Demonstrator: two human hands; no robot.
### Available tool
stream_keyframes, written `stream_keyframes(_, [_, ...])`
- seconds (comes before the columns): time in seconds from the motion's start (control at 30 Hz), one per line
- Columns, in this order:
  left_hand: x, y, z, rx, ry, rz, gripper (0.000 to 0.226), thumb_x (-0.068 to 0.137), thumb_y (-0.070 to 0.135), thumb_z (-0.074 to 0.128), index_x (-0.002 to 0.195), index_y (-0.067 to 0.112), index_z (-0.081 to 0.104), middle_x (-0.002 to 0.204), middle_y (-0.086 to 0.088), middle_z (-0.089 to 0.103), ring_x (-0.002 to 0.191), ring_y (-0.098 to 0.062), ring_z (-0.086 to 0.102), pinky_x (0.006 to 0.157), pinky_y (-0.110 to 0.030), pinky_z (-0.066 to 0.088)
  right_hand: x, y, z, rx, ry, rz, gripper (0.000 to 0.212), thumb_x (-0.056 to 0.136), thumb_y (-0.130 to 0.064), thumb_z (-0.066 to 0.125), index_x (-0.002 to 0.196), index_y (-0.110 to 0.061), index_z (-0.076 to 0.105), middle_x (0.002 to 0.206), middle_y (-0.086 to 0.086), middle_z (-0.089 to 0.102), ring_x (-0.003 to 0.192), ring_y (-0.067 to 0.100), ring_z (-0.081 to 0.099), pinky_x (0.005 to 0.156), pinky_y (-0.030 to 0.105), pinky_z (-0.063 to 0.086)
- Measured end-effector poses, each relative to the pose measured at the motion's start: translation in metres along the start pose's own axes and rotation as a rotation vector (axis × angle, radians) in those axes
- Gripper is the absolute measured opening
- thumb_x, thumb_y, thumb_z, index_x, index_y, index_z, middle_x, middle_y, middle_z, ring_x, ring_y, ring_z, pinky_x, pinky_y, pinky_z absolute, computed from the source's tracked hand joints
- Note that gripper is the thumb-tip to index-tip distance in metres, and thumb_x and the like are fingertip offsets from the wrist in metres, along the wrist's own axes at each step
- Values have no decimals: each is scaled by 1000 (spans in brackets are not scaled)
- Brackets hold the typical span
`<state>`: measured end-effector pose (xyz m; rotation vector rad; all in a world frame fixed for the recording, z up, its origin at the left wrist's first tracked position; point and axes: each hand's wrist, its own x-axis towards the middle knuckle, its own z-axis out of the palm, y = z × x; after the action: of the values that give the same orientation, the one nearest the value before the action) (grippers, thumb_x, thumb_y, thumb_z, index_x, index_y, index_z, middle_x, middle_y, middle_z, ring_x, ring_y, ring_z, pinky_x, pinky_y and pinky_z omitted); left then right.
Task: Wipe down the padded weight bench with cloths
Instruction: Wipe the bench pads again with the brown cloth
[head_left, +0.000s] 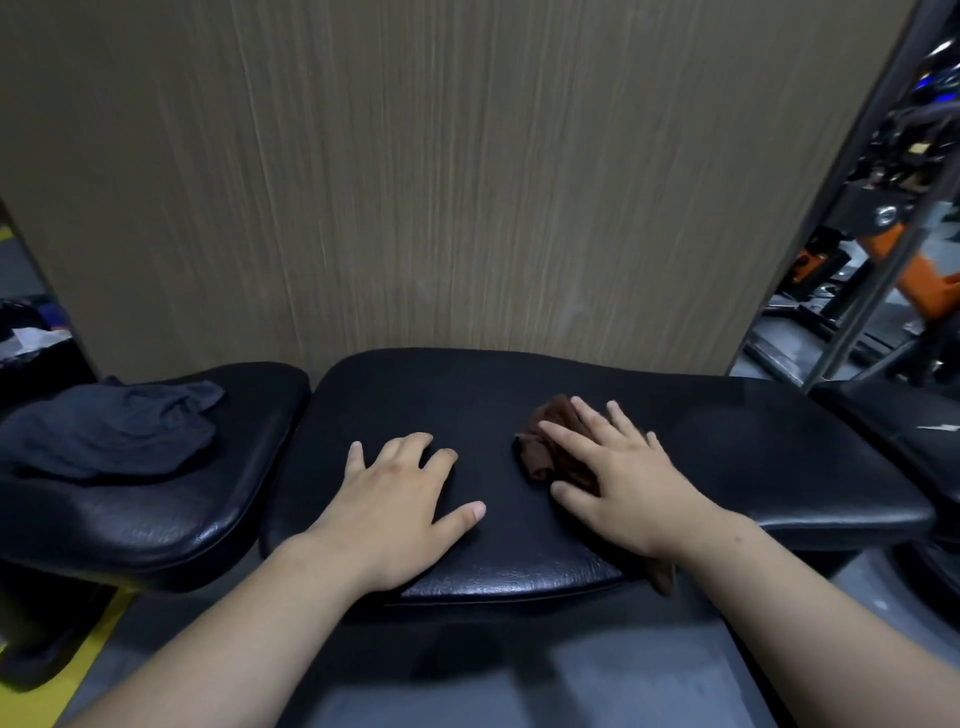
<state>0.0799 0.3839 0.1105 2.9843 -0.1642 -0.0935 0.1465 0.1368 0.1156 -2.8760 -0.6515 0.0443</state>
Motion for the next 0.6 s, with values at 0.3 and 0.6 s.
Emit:
stream_keyframes(0.3, [32, 61, 4, -47, 52, 137, 74, 92, 73, 29, 153, 31, 23, 162, -1, 19, 150, -18, 11, 120, -58, 10, -26, 18, 1, -142, 31, 67, 102, 68, -93, 31, 155, -41, 11, 164, -4, 10, 149, 24, 10, 112, 50, 34])
stream_keyframes(0.6, [68, 144, 15, -72, 76, 282, 71, 93, 69, 26, 153, 31, 22, 162, 1, 16, 150, -15, 7, 121, -55, 9, -48, 101, -13, -277, 119, 52, 66, 85, -78, 30, 132, -35, 50, 135, -1, 46, 113, 28, 47, 85, 43, 50])
